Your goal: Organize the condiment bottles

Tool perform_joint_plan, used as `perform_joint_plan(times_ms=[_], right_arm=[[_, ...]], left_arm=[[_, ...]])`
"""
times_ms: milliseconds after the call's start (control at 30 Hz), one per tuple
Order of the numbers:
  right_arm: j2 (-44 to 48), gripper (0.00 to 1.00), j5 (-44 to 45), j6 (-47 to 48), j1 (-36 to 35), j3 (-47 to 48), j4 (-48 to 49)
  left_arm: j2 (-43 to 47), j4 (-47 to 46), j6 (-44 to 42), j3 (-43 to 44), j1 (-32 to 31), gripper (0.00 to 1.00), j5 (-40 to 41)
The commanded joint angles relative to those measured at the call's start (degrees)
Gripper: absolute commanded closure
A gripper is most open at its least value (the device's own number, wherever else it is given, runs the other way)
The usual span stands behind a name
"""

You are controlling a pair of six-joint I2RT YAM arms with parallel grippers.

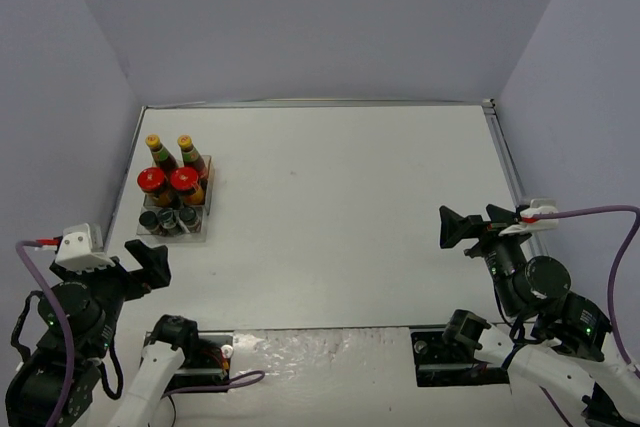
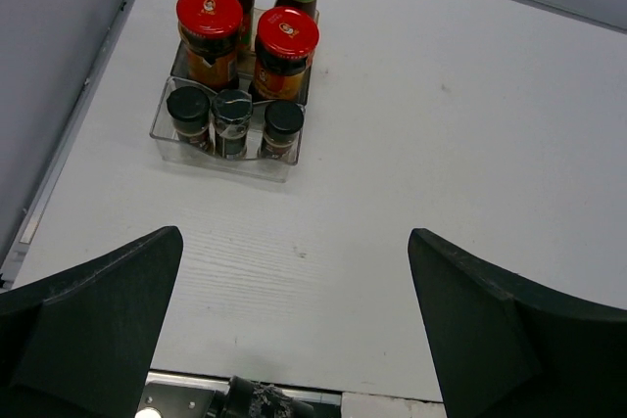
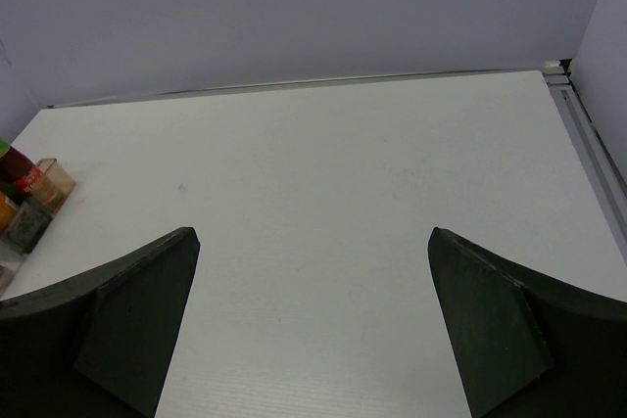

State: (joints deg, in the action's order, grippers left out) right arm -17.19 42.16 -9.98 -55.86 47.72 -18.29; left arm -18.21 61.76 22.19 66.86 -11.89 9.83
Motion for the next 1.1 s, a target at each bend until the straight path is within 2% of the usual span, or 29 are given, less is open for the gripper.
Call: perform_joint_plan(times_ms=[0,267,1067], right_arm=[[-1.18,0.00,2.06,0.75,0.14,-0.26,2.56],[-0.18,0.00,2.34,0.65,0.22,-0.52,2.37],[0.15,0.00,2.76,0.92,0.19,-0.61,2.29]], left_arm=[[-1.13,1.39,1.53,2.32,-0.78,0.03,2.21],[-1.86,5.86,1.11,2.73,-2.01,0.03,2.03],[-3.00,6.35,1.60,1.29,-2.09,0.03,0.01]])
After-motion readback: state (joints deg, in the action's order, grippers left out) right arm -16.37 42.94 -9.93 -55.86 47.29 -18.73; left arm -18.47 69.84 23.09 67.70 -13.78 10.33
